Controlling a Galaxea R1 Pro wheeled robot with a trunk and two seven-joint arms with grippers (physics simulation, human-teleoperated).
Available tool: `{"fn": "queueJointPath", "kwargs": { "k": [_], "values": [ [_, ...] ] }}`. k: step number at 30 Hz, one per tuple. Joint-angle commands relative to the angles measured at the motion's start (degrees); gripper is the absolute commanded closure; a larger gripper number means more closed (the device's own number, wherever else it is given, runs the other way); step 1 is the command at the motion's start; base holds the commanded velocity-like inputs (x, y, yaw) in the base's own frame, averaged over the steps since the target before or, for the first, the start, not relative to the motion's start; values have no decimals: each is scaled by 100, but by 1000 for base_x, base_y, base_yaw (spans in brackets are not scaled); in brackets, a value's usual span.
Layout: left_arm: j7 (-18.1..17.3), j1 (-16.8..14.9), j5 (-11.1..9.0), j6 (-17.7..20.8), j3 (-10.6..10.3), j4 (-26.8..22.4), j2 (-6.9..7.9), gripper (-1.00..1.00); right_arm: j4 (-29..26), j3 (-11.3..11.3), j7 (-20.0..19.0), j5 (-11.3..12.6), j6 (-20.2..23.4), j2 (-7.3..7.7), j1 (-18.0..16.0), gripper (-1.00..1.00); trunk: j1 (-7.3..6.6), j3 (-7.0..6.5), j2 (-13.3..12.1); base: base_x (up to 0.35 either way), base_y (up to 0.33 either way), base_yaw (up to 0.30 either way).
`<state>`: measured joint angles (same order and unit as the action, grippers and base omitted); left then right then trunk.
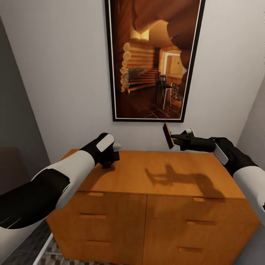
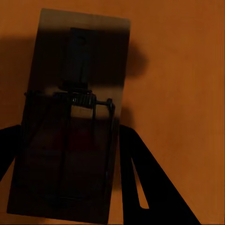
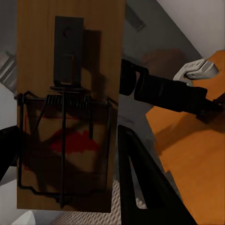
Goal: Take the four mousetraps from the cabinet in the bathroom and place them on the bathroom floor. Make sure all four end up on the same floor surface, and ensure that at least two of them are either under or directly next to the same bathroom sink.
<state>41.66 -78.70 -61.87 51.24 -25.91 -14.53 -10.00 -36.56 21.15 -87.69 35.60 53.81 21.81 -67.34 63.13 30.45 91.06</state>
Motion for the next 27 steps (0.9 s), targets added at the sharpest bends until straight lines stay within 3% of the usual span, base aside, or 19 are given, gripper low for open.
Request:
{"fn": "queueJointPath", "kwargs": {
  "k": [1, 27],
  "values": [
    [44, -5, -44, 17, -28, -5, 0, 100, 3, 29, -29, 26, 95, 7, -7, 100, -1, 1, 4, -62, 0, 0],
    [44, -5, -44, 17, -19, 3, 15, 100, 12, 29, 97, 18, 95, -1, 1, 100, -528, -440, -959, -4, 0, 0]
  ]
}}
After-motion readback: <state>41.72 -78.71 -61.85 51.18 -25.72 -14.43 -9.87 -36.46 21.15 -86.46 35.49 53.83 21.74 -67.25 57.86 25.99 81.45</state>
